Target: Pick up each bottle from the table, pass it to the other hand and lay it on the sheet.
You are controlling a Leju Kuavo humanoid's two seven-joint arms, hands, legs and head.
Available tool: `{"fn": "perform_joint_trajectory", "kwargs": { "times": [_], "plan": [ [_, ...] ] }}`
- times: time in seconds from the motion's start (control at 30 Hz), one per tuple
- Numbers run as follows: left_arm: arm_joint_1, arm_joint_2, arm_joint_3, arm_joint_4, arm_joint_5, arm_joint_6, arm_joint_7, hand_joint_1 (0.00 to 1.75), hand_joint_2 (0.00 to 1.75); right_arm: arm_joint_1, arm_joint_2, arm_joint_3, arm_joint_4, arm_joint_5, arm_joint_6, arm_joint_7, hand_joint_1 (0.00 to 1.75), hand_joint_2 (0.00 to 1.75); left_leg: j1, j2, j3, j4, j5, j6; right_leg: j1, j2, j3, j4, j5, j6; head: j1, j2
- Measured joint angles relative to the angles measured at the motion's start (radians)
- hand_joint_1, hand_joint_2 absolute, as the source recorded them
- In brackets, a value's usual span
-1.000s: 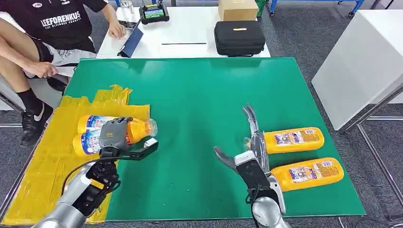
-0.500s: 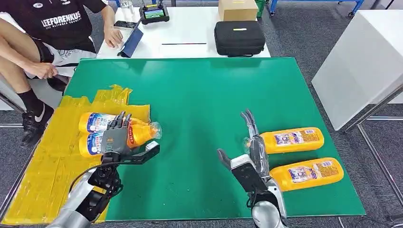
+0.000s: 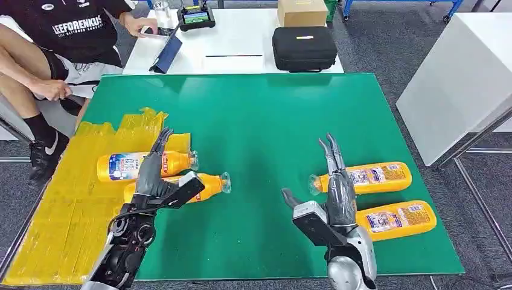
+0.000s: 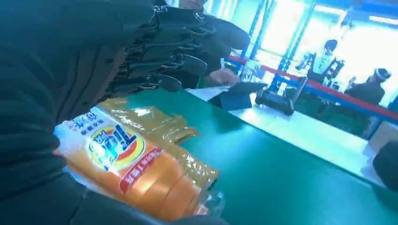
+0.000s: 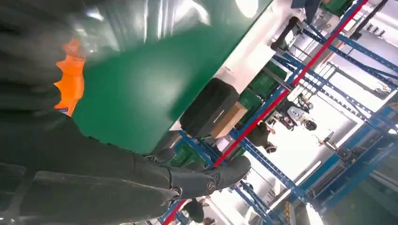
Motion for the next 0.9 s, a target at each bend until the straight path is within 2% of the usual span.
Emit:
{"fn": "perform_joint_trajectory", "kwargs": {
  "times": [0.03, 0.07, 0.2, 0.33, 0.4, 0.57, 0.67, 0.7, 0.9],
  "plan": [
    [0.002, -0.001, 0.003, -0.005, 0.0, 0.0, -0.001, 0.0, 1.75, 0.001, -0.001, -0.001, -0.002, 0.0, 0.0, 0.0, 0.0, 1.75, 0.0, 0.0, 0.0, 0.0, 0.0, 0.0, 0.0, 0.0, 0.0, 0.0, 0.0, 0.0, 0.0, 0.0],
    [0.003, -0.004, 0.006, -0.009, 0.0, -0.002, -0.002, 0.0, 0.0, 0.001, -0.002, -0.001, -0.003, 0.0, 0.0, 0.0, 0.0, 1.75, 0.0, 0.0, 0.0, 0.0, 0.0, 0.0, 0.0, 0.0, 0.0, 0.0, 0.0, 0.0, 0.0, 0.0],
    [0.011, -0.013, 0.021, -0.029, 0.151, -0.042, -0.085, 0.0, 0.0, 0.003, -0.005, -0.001, -0.007, 0.036, -0.024, -0.007, 0.0, 1.75, 0.0, 0.0, 0.0, 0.0, 0.0, 0.0, 0.0, 0.0, 0.0, 0.0, 0.0, 0.0, 0.0, 0.0],
    [0.045, -0.023, 0.04, -0.105, 0.559, -0.285, -0.298, 0.0, 0.0, -0.005, -0.023, -0.001, -0.008, 0.088, -0.053, -0.02, 0.0, 1.75, 0.0, 0.0, 0.0, 0.0, 0.0, 0.0, 0.0, 0.0, 0.0, 0.001, 0.0, 0.0, 0.0, 0.0],
    [0.058, -0.029, 0.059, -0.142, 0.68, -0.361, -0.341, 0.0, 0.0, -0.014, -0.04, -0.001, -0.008, 0.147, -0.047, -0.006, 0.0, 1.75, 0.0, 0.0, 0.0, 0.0, 0.0, 0.0, 0.0, 0.0, 0.0, 0.0, 0.0, 0.0, 0.0, 0.0],
    [0.096, -0.032, 0.1, -0.202, 0.784, -0.446, -0.389, 0.0, 0.0, -0.035, -0.108, -0.024, -0.016, 0.32, 0.091, 0.059, 0.0, 1.75, 0.0, -0.001, 0.0, 0.0, 0.0, 0.0, 0.0, 0.0, 0.0, 0.0, 0.0, 0.0, 0.0, 0.0],
    [0.119, -0.033, 0.118, -0.228, 0.815, -0.486, -0.402, 0.0, 0.0, -0.049, -0.196, -0.041, -0.016, 0.349, 0.239, 0.028, 0.0, 1.75, -0.001, -0.001, -0.001, 0.0, 0.0, 0.0, -0.001, -0.001, 0.0, 0.0, 0.0, 0.0, 0.0, 0.0],
    [0.123, -0.033, 0.123, -0.235, 0.818, -0.493, -0.403, 0.0, 1.75, -0.06, -0.226, -0.048, -0.014, 0.338, 0.275, 0.013, 0.0, 1.75, -0.002, -0.001, -0.001, 0.0, 0.0, 0.001, -0.002, -0.001, 0.0, 0.0, 0.0, 0.0, 0.0, 0.0],
    [0.123, -0.032, 0.14, -0.25, 0.827, -0.521, -0.392, 0.0, 1.75, -0.12, -0.428, -0.142, 0.019, 0.249, 0.408, -0.062, 0.0, 1.75, -0.003, -0.003, -0.001, 0.0, 0.001, 0.003, -0.003, -0.003, 0.0, 0.0, 0.0, 0.001, 0.0, 0.0]
  ]
}}
